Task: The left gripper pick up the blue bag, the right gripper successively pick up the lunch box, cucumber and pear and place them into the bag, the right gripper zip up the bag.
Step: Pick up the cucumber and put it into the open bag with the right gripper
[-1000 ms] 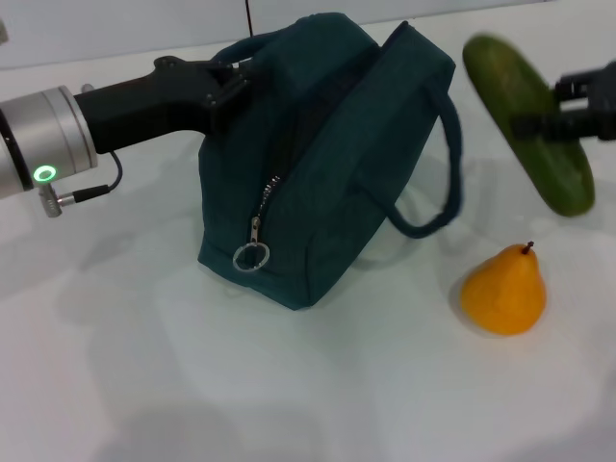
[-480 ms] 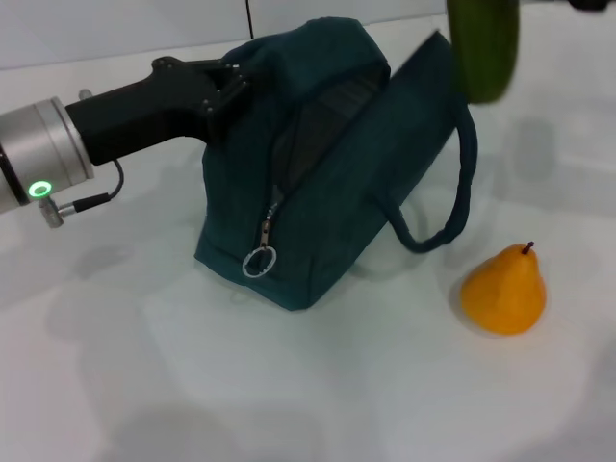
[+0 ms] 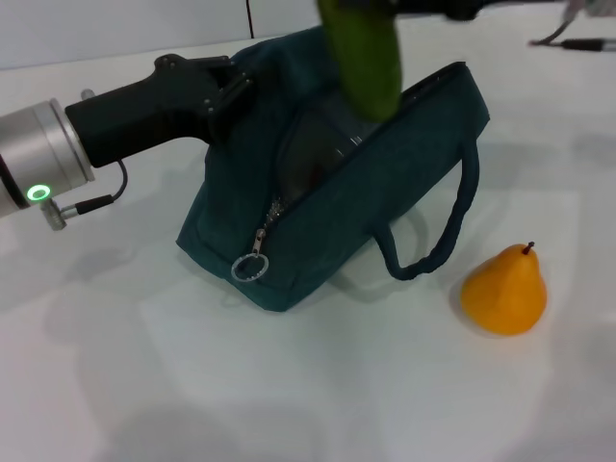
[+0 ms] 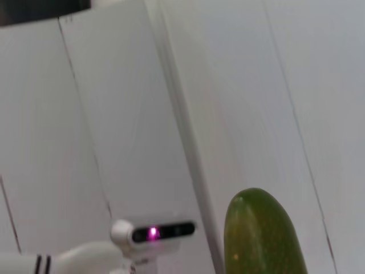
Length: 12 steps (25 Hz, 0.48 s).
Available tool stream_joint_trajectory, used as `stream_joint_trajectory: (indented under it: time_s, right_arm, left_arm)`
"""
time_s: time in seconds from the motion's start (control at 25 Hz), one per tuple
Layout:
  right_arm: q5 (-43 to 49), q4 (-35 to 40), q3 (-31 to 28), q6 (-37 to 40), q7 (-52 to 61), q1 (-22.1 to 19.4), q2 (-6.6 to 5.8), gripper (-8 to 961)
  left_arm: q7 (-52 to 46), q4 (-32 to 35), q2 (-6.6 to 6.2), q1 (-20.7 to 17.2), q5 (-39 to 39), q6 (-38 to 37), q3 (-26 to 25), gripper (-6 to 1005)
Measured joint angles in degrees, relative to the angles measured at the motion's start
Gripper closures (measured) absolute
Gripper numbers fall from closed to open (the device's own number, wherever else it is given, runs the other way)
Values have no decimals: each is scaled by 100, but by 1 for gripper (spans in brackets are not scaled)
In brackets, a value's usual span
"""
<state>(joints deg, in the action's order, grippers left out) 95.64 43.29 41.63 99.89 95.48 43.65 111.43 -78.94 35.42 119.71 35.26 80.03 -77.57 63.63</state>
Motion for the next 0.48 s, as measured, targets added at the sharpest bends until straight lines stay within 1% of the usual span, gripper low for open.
stream_joint_trajectory:
  time_s: [0.12, 0.28, 0.48]
  right_arm:
    - [9, -22, 254, -240, -370, -55, 100, 393]
    - [34, -24, 496, -320, -1003, -179, 217, 393]
    - [37, -67, 772, -485, -1589, -343, 398, 393]
  left_arm:
    - [1, -6, 4, 1, -10, -3, 0, 951]
    - [-2, -19, 6, 0, -14, -11, 0, 951]
    - [-9, -57, -1, 17, -14, -15, 0, 952]
